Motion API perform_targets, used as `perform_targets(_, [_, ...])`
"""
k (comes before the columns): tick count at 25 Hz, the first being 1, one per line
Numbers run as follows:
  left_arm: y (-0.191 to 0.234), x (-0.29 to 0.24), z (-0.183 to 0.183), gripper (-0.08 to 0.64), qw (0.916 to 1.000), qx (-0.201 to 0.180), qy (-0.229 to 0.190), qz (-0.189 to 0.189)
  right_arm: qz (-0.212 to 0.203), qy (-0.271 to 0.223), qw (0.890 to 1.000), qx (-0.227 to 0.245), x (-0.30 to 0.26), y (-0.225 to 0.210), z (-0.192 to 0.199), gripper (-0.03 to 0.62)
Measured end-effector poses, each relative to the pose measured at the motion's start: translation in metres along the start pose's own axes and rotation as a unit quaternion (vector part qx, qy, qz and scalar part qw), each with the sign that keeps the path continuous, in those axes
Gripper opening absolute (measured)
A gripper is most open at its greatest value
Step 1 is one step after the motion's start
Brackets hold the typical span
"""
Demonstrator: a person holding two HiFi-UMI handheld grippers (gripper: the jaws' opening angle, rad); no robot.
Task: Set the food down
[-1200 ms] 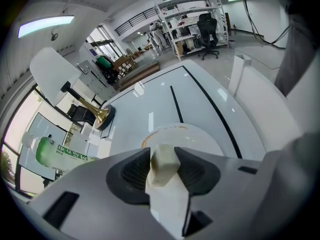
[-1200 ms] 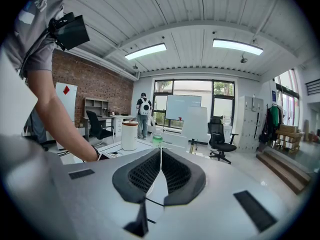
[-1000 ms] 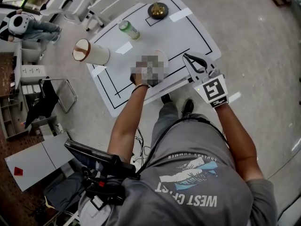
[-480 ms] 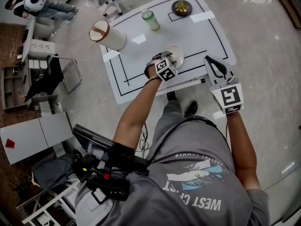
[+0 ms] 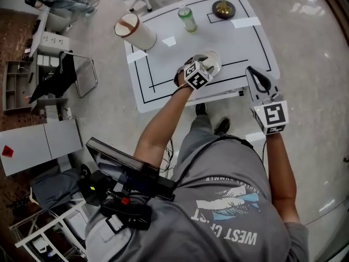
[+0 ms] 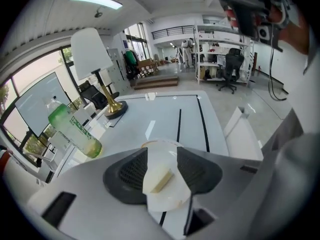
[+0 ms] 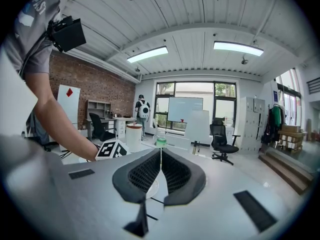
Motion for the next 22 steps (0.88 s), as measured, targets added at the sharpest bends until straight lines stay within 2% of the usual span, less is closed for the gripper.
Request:
perform_targets(5, [0.015,0.041,-0.027,0.172,0.9945,0.053,-0.085,-0.03,-0.017,-0.012,1.0,-0.019,0.003,0.004,-0.005,0.008])
perform_targets(9, [0.024,0.085,-0.053,0.17,0.9809,0.078,-0.164,-0.069,-0.041,-0.023,0.998,-0.039,0.007,0.007,-0.013,0.008])
perform_targets(15, [0.026,0.159,-0.083,0.167,0.9475,0.099,-0.282,-0.112,-0.075,-0.042,0.993,-0.076,0.019,0.012,-0.033,0.008])
perform_targets(17, [0.024,0.183,-0.089,0.131,0.9348,0.107,-0.316,-0.122,-0.085,-0.046,0.992,-0.083,0.023,0.014,-0.041,0.006])
perform_targets(21, [0.017,0.228,-0.096,0.012,0.9106,0.11,-0.373,-0.139,-0.108,-0.062,0.988,-0.087,0.032,0.021,-0.057,0.006])
perform_targets(22, [0.015,0.239,-0.097,0.009,0.9038,0.114,-0.387,-0.141,-0.112,-0.067,0.988,-0.088,0.035,0.023,-0.062,0.006])
Point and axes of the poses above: the fingertips, and each gripper's own axes: x backward along the fingers, y to its left, z out of its underside, the point moved 10 cm from there along x, backward along the fingers, and after that the axes turned 8 degrees about -x, right-handed, at the moved point
